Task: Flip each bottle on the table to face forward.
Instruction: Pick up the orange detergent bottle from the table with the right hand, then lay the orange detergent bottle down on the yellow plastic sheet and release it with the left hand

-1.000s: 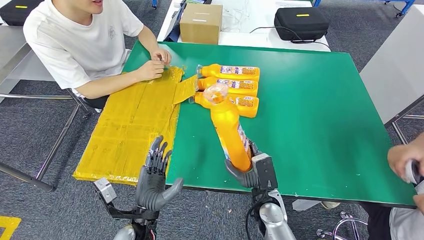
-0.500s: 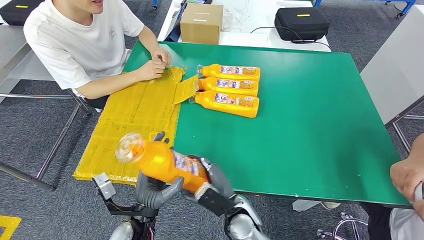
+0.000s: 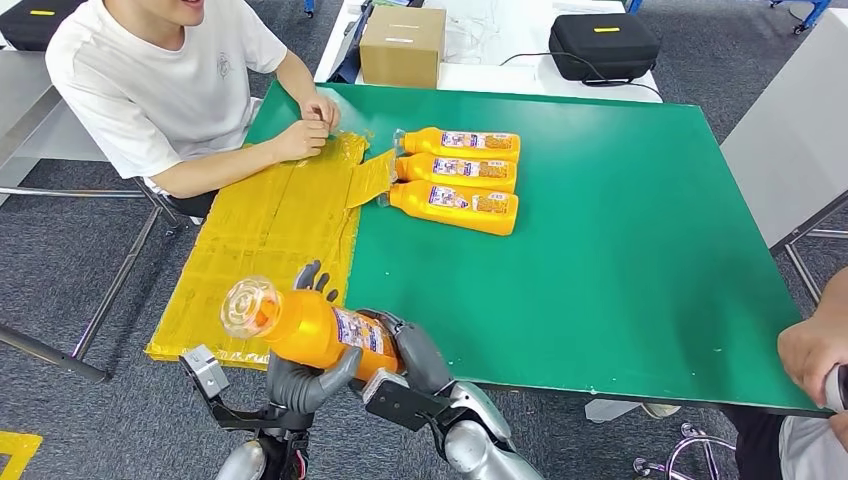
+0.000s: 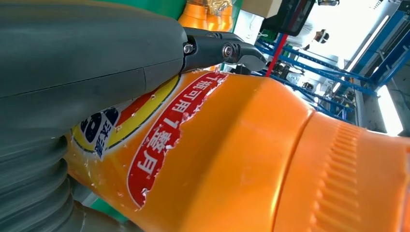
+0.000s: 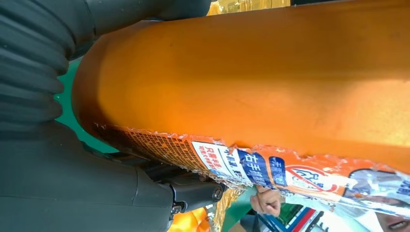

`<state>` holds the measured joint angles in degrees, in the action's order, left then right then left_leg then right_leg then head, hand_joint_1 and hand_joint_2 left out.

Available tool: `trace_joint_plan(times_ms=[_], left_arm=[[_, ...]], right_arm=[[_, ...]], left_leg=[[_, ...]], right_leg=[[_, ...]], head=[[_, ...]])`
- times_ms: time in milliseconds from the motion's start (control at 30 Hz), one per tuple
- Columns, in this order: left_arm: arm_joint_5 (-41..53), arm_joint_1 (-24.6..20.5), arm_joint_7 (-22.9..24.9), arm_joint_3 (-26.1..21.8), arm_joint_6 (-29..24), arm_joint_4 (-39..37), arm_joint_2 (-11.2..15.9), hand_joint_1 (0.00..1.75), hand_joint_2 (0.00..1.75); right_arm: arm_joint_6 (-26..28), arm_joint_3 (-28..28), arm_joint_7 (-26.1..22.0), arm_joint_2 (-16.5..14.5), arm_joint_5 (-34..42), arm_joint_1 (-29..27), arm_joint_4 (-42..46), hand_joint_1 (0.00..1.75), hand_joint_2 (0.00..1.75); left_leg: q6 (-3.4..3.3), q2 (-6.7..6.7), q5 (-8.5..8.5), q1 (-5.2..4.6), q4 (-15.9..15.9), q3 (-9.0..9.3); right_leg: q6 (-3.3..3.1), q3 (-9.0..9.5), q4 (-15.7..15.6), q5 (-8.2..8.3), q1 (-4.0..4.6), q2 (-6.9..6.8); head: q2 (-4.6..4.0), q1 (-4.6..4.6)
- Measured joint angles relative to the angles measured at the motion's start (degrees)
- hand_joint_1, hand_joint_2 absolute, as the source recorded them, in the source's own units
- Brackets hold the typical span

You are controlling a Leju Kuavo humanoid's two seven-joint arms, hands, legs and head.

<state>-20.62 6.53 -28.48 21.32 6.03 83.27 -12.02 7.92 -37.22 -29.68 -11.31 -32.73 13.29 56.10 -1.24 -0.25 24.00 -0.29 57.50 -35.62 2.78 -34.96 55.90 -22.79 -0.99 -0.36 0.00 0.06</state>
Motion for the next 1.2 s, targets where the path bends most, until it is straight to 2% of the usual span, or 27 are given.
trace_joint_plan(times_ms=[133, 200, 233, 267, 300, 367, 400, 433, 567, 700, 1000, 1100, 1200], left_arm=[[-0.1, 0.1, -0.2, -0.4, 0.1, 0.1, 0.0, 1.74, 1.75], [-0.5, 0.2, -0.3, -0.6, 0.4, 0.3, 0.0, 1.75, 1.75], [-1.1, 0.3, -0.3, -0.7, 0.8, 0.3, 0.0, 1.75, 1.75], [-1.7, 0.3, -0.1, -0.9, 1.5, 0.3, 0.0, 1.75, 1.75], [-2.5, 0.3, 0.2, -1.1, 2.4, 0.3, 0.0, 1.75, 1.75], [-4.0, 0.3, 0.7, -1.5, 4.3, 0.1, 0.0, 1.75, 1.75], [-4.6, 0.2, 1.0, -1.7, 5.2, 0.0, 0.0, 1.75, 1.75], [-4.9, 0.0, 1.2, -1.7, 6.0, -0.1, 0.0, 1.75, 1.75], [-5.6, -1.9, 2.7, -1.6, 8.9, -1.3, -0.5, 1.75, 1.75], [-6.9, -2.1, 3.2, -1.6, 11.1, -1.7, -0.6, 1.75, 1.75], [-7.2, -1.8, 3.2, -1.8, 12.2, -1.6, -0.6, 1.75, 1.75], [-4.5, -1.4, 2.7, -2.1, 11.4, -0.9, -0.6, 1.75, 1.75], [1.0, -0.4, 2.0, -3.2, 7.3, 0.4, -0.5, 1.75, 1.75]], right_arm=[[0.0, -0.5, 0.0, 0.0, 0.6, 0.0, -0.5, 1.75, 1.75], [0.0, -0.7, 0.0, 0.0, 0.8, 0.0, -0.7, 1.75, 1.75], [-0.1, -0.8, 0.0, 0.0, 0.9, 0.0, -0.8, 1.69, 1.75], [-0.1, -0.9, -0.1, 0.0, 1.1, 0.0, -0.9, 1.44, 1.75], [-0.2, -0.9, -0.3, 0.0, 1.4, 0.0, -0.9, 1.00, 1.75], [-0.8, -0.9, -1.0, 0.1, 2.4, -0.1, -1.0, 0.18, 0.87], [-1.3, -0.9, -1.4, 0.1, 3.1, -0.2, -1.1, 0.00, 0.44], [-1.9, -0.9, -1.8, 0.2, 3.9, -0.4, -1.1, 0.00, 0.00], [-3.6, 0.1, -2.7, 0.6, 7.7, -1.0, -1.1, 0.00, 0.00], [-3.6, 1.8, -3.9, 0.5, 8.2, -2.4, -0.4, 0.00, 0.00], [-2.8, 3.6, -4.7, 0.3, 8.9, -4.7, 1.2, 0.00, 0.00], [-0.3, 5.1, -5.9, 0.3, 9.0, -6.5, 3.3, 0.00, 0.00], [3.4, 7.5, -7.3, 0.3, 9.3, -8.8, 6.1, 0.00, 0.00]], left_leg=[[0.00, 0.00, 0.00, 0.00, 0.0, 0.00], [0.00, 0.01, 0.00, 0.00, 0.0, 0.00], [0.00, 0.00, 0.00, 0.00, 0.0, 0.00], [0.00, 0.00, 0.00, 0.00, 0.0, 0.01], [0.00, 0.00, 0.00, -0.01, 0.0, 0.01], [0.00, 0.01, 0.00, -0.01, 0.0, 0.01], [0.00, 0.01, 0.00, -0.01, 0.0, 0.01], [0.00, 0.00, 0.00, -0.01, 0.0, 0.01], [-0.01, 0.00, 0.00, -0.01, 0.0, 0.00], [-0.01, 0.06, 0.01, -0.01, 0.0, 0.02], [0.00, 0.02, 0.01, 0.00, 0.0, 0.01], [-0.01, 0.02, 0.01, -0.01, 0.0, 0.00], [0.00, 0.02, 0.02, -0.01, 0.0, 0.00]], right_leg=[[0.00, 0.00, 0.0, 0.00, 0.00, 0.00], [0.00, 0.00, 0.0, 0.00, 0.00, 0.00], [0.00, 0.00, 0.0, 0.00, -0.01, 0.00], [0.00, 0.00, 0.0, 0.00, -0.01, 0.00], [0.00, 0.00, 0.0, 0.00, -0.01, 0.00], [0.00, -0.01, 0.0, 0.00, -0.01, 0.01], [0.00, -0.02, 0.0, 0.00, -0.01, 0.00], [0.00, -0.03, 0.0, 0.00, -0.01, 0.00], [0.00, -0.02, 0.0, 0.01, -0.01, 0.00], [0.01, -0.03, 0.0, 0.03, -0.01, 0.05], [0.01, -0.02, 0.0, 0.00, -0.01, 0.05], [0.01, -0.01, 0.0, 0.00, -0.01, 0.04], [0.01, -0.01, 0.0, 0.00, -0.01, 0.05]], head=[[0.00, 0.01], [0.00, -0.01], [0.00, -0.01], [0.00, -0.01], [0.00, -0.01], [0.00, -0.01], [0.00, -0.01], [0.00, -0.01], [0.00, 0.01], [0.00, 0.01], [0.00, 0.01], [0.00, 0.00], [0.00, 0.01]])
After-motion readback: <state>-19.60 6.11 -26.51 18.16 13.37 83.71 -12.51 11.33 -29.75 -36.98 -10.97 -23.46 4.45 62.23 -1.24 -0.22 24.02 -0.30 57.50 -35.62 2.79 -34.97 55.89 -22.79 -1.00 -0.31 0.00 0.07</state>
